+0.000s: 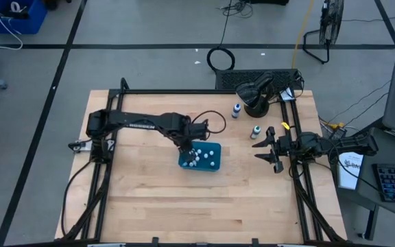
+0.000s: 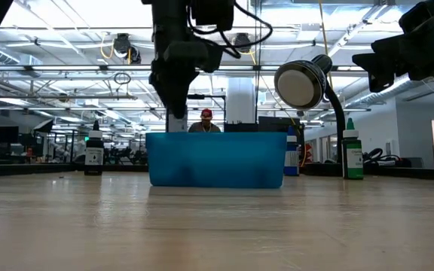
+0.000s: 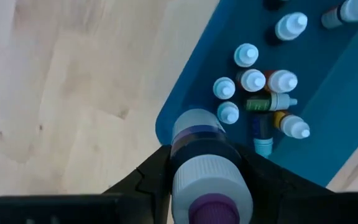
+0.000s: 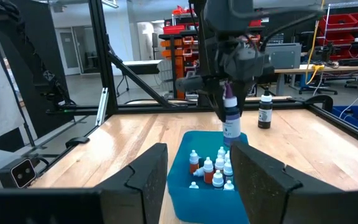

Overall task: Pick & Place food coloring
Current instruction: Put the small purple food coloring bottle into the blue bin, then put the large black food coloring bottle into the blue bin

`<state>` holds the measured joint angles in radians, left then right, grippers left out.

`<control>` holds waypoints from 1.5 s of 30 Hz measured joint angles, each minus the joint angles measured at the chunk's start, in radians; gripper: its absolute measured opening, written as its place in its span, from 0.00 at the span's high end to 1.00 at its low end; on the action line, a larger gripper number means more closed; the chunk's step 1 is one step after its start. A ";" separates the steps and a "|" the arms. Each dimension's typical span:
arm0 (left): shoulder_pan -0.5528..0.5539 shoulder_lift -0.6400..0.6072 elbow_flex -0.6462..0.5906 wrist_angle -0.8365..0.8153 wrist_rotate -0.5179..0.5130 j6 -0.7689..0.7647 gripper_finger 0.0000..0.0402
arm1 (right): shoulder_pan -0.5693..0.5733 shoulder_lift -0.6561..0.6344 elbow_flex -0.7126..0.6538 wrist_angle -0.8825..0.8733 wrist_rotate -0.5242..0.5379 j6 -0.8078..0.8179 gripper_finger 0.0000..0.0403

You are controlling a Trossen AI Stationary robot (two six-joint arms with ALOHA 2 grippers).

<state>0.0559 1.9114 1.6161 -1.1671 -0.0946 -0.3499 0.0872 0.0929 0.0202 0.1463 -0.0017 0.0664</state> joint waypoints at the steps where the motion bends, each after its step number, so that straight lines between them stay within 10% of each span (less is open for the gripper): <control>1: 0.000 0.000 -0.009 0.000 0.004 -0.001 0.64 | 0.000 0.000 0.000 0.000 0.000 0.000 0.59; 31: 0.002 0.000 -0.181 0.176 0.070 -0.036 0.64 | 0.000 0.000 0.000 0.000 0.000 0.000 0.59; 45: 0.005 0.000 -0.036 0.019 0.060 -0.071 0.13 | 0.000 0.000 0.000 0.000 0.000 0.000 0.59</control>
<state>0.0605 1.9110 1.5801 -1.1485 -0.0350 -0.4208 0.0871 0.0929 0.0201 0.1463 -0.0017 0.0662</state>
